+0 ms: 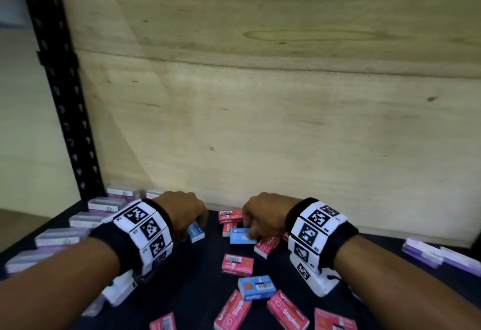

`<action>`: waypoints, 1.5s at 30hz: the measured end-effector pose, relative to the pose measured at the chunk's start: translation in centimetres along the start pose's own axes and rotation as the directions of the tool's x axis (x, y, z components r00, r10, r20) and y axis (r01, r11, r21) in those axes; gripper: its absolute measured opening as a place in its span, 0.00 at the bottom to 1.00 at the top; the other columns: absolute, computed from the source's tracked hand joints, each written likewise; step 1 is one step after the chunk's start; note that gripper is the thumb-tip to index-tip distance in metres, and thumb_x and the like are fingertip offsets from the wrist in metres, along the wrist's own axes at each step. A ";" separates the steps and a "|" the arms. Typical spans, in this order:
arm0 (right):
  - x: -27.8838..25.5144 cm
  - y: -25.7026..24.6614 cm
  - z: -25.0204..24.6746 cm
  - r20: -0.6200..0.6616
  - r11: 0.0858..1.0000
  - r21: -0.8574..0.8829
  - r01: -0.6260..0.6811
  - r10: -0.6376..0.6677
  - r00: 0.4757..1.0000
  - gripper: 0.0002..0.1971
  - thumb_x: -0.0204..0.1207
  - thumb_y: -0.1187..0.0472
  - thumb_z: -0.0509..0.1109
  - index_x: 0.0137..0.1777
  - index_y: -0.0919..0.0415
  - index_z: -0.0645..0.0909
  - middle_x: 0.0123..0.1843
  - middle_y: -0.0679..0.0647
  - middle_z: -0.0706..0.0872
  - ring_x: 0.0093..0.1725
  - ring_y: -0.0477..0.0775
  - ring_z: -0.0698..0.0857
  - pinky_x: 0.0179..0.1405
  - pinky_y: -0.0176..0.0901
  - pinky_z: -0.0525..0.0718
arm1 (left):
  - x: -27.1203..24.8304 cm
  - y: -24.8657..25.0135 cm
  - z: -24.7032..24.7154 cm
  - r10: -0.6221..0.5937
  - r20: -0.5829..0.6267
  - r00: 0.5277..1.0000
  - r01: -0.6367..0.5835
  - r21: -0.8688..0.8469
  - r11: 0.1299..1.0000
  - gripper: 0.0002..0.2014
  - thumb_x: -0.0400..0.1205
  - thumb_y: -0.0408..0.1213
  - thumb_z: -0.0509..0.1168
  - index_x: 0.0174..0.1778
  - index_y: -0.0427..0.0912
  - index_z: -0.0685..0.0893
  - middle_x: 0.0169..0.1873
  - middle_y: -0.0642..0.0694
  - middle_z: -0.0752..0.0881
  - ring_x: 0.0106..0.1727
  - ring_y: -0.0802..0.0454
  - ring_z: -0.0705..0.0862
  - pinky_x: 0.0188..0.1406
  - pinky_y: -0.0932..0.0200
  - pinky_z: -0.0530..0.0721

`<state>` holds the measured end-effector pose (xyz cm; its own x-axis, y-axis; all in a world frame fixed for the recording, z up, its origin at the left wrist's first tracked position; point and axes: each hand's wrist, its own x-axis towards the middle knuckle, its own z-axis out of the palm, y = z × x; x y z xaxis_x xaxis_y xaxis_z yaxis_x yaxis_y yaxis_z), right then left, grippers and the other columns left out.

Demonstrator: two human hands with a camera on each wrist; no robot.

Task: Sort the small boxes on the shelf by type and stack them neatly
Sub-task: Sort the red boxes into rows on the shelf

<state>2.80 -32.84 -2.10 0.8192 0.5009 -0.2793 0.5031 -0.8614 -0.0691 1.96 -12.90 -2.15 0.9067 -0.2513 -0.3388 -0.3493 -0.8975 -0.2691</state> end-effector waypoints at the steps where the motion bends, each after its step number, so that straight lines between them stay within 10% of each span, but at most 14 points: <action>1: 0.0 0.0 0.0 0.005 1.000 0.009 0.003 -0.003 1.000 0.12 0.80 0.55 0.74 0.60 0.57 0.86 0.56 0.52 0.90 0.49 0.51 0.84 0.47 0.44 0.80 | 0.1 0.0 0.0 0.005 -0.001 1.000 -0.005 0.011 1.000 0.26 0.75 0.37 0.76 0.69 0.58 0.80 0.68 0.48 0.79 0.65 0.44 0.81 0.60 0.50 0.81; 8: -1.7 0.4 -1.1 -0.010 0.998 0.056 0.004 -0.004 1.000 0.09 0.77 0.53 0.75 0.54 0.54 0.88 0.38 0.41 0.82 0.36 0.39 0.78 0.33 0.35 0.74 | -0.9 -0.3 -0.6 0.005 -0.008 1.000 -0.005 0.006 1.000 0.22 0.74 0.52 0.76 0.62 0.53 0.82 0.61 0.51 0.79 0.59 0.47 0.82 0.52 0.54 0.79; 27: -14.3 17.2 -0.8 0.031 0.893 0.003 -0.450 0.450 0.893 0.10 0.74 0.50 0.77 0.51 0.50 0.82 0.38 0.42 0.80 0.39 0.44 0.78 0.40 0.40 0.75 | 3.6 16.5 -9.2 0.353 -0.198 0.914 -0.382 -0.133 0.915 0.22 0.73 0.57 0.75 0.54 0.49 0.79 0.45 0.51 0.81 0.46 0.47 0.81 0.40 0.54 0.76; 45: -13.5 20.1 1.3 0.073 0.897 0.042 -0.441 0.437 0.897 0.11 0.80 0.55 0.71 0.58 0.59 0.86 0.54 0.53 0.89 0.47 0.51 0.82 0.51 0.43 0.79 | 9.0 21.9 -9.5 0.350 -0.205 0.914 -0.374 -0.092 0.923 0.23 0.77 0.54 0.74 0.55 0.38 0.87 0.51 0.39 0.88 0.48 0.40 0.87 0.45 0.49 0.85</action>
<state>1.47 -57.05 -0.94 0.9342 0.0665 -0.3505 0.0789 -0.9967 0.0213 4.76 -38.28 -2.50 0.7547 -0.6184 -0.2191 -0.6401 -0.7673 -0.0390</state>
